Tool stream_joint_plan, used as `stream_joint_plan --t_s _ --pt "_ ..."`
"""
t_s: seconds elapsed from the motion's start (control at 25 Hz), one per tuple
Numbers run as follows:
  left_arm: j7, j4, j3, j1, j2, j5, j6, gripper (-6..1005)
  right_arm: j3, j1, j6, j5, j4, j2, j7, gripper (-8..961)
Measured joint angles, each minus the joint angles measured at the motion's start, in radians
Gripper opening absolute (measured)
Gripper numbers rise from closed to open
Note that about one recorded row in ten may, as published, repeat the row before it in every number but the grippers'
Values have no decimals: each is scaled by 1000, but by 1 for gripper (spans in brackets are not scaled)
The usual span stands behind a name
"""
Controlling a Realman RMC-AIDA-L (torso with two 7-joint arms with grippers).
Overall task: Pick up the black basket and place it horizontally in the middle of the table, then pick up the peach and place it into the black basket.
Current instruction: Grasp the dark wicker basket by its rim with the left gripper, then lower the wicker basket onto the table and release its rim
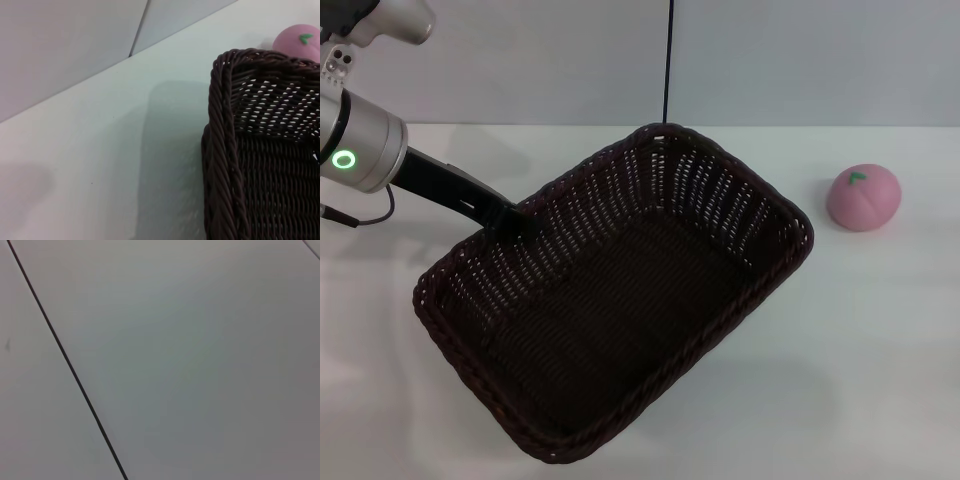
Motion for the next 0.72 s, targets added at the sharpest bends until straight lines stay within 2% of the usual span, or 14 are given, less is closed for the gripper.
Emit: stream_joint_plan --t_s 0.04,0.28,0.52,0.72 --pt "1 1 0 0 0 0 0 249 0 0 0 0 0 0 0 676" --pt "7 6 -3 2 0 -3 0 204 0 1 0 0 0 0 0 676" --pt "48 64 -17 19 -1 -49 8 204 1 1 0 0 0 0 0 676" --pt "113 79 -37 27 7 -121 21 203 2 2 1 0 1 0 0 676"
